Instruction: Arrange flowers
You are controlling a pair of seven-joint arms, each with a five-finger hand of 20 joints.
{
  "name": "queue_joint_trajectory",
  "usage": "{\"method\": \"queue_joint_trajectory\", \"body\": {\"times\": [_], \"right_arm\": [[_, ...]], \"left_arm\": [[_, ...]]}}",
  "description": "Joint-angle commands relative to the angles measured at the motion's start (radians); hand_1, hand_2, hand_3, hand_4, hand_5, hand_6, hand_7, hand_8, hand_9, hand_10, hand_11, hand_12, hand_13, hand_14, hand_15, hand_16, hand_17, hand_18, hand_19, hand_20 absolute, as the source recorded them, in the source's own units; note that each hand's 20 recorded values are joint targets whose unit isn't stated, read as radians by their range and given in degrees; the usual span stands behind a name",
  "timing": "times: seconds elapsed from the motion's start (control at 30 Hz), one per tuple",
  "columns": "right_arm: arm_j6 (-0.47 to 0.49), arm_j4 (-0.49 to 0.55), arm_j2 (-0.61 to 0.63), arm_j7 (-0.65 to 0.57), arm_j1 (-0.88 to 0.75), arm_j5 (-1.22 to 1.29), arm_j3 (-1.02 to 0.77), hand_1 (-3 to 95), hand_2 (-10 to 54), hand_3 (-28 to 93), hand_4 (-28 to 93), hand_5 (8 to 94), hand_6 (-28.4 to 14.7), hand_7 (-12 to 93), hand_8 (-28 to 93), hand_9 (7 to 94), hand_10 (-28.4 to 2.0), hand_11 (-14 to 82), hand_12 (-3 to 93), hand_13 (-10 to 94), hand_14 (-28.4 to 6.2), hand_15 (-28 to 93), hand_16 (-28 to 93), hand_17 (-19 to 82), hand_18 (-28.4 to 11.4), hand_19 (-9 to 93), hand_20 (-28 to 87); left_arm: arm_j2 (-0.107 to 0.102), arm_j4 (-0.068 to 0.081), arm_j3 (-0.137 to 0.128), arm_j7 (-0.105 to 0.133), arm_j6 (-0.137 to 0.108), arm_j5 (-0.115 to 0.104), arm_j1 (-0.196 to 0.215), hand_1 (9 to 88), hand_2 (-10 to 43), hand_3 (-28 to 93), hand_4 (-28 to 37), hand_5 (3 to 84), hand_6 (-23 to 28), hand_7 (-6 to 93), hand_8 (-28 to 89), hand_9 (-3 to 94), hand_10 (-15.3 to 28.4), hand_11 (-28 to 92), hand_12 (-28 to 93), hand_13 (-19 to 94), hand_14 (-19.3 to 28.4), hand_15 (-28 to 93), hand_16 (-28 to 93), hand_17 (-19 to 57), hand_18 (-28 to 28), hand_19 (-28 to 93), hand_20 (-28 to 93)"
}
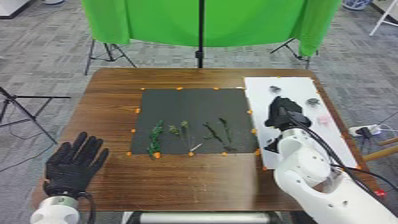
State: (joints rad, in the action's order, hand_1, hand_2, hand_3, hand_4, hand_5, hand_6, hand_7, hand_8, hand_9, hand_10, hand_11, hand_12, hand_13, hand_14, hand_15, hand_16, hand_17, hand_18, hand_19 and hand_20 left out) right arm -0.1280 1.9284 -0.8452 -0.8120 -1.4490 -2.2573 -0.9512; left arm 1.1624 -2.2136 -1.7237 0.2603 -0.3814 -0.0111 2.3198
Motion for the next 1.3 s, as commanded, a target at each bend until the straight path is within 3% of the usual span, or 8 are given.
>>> {"method": "queue_joint_trajectory", "body": {"times": [0.03,0.23,0.37,0.43,0.63,0.93,1.07,1.3], "right_arm": [[0.118,0.025,-0.135,0.164,0.304,0.131,0.216,94.6,-9.5,-28,42,72.1,-1.1,43,18,83.4,-12.1,13.4,44.0,69,-11.6,62,38,34,-24.9,88,45],[0.146,-0.080,-0.289,0.218,0.446,0.110,0.418,94.6,-9.5,-28,43,71.7,-1.1,44,18,83.2,-12.2,13.5,43.5,69,-11.5,62,38,34,-24.8,88,44],[0.155,-0.138,-0.374,0.258,0.476,0.095,0.474,94.6,-9.5,-28,43,71.4,-1.2,44,17,83.2,-12.1,13.6,43.3,69,-11.3,62,38,34,-24.9,88,44],[0.149,-0.187,-0.416,0.260,0.503,0.094,0.529,94.6,-9.5,-28,43,71.4,-1.2,44,17,83.2,-12.1,13.6,43.1,69,-11.3,62,38,34,-24.8,88,44],[0.140,-0.285,-0.493,0.212,0.533,0.107,0.605,94.6,-9.5,-28,42,71.3,-1.3,42,13,82.5,-11.6,12.9,42.0,69,-11.1,62,38,34,-24.7,88,44],[0.108,-0.338,-0.538,0.202,0.533,0.056,0.634,94.6,-9.5,-28,41,70.6,-2.3,36,8,80.8,-11.7,11.7,40.5,68,-10.9,62,38,34,-24.3,88,43],[0.088,-0.359,-0.550,0.165,0.518,0.028,0.634,94.6,-9.5,-28,41,70.3,-3.3,30,6,79.8,-11.9,10.5,38.8,68,-11.0,61,38,33,-24.4,87,42],[0.112,-0.353,-0.542,0.177,0.499,0.037,0.626,94.6,-9.5,-28,39,68.3,-3.6,21,1,77.7,-12.6,8.9,35.2,66,-11.6,60,38,33,-24.8,87,41]], "left_arm": [[-0.004,0.004,0.020,-0.002,0.001,0.007,-0.014,30.0,18.9,77,-23.1,52.1,9.7,20.9,-10,43.6,16.6,26,13,31,15.1,42,-7,-4.2,13.1,32,15],[-0.013,0.012,0.033,0.000,-0.014,0.002,-0.034,30.0,18.8,77,-23.1,52.2,9.7,21.0,-10,43.6,16.5,26,13,31,15.2,42,-7,-4.1,13.0,32,15],[-0.027,0.022,0.054,-0.002,-0.046,-0.003,-0.073,30.1,18.9,77,-23.1,52.2,9.8,21.0,-10,43.6,16.5,26,13,31,15.2,42,-7,-4.1,13.0,32,15],[-0.026,0.028,0.044,-0.003,-0.034,-0.002,-0.066,30.0,18.9,77,-23.1,52.2,9.8,20.9,-10,43.5,16.6,26,13,31,15.2,42,-7,-4.1,13.0,32,15],[-0.050,0.013,0.046,0.008,-0.031,-0.003,-0.055,30.0,18.9,77,-23.1,52.3,9.8,20.9,-10,43.5,16.6,26,13,31,15.1,42,-7,-4.1,13.0,32,15],[-0.061,0.007,0.037,0.007,-0.027,-0.007,-0.041,30.0,19.0,77,-23.1,52.2,9.8,20.9,-9,43.7,16.6,26,13,31,15.2,42,-7,-4.1,13.0,32,15],[-0.057,0.011,0.035,-0.005,-0.025,0.006,-0.039,30.1,19.1,78,-23.0,52.3,9.8,20.9,-9,43.6,16.7,26,13,31,15.1,42,-7,-4.1,13.0,32,15],[-0.051,0.012,0.036,-0.008,-0.034,-0.004,-0.044,30.4,19.7,78,-21.6,52.4,9.8,20.9,-10,43.6,16.6,26,13,31,15.2,43,-7,-4.1,13.0,32,15]]}}
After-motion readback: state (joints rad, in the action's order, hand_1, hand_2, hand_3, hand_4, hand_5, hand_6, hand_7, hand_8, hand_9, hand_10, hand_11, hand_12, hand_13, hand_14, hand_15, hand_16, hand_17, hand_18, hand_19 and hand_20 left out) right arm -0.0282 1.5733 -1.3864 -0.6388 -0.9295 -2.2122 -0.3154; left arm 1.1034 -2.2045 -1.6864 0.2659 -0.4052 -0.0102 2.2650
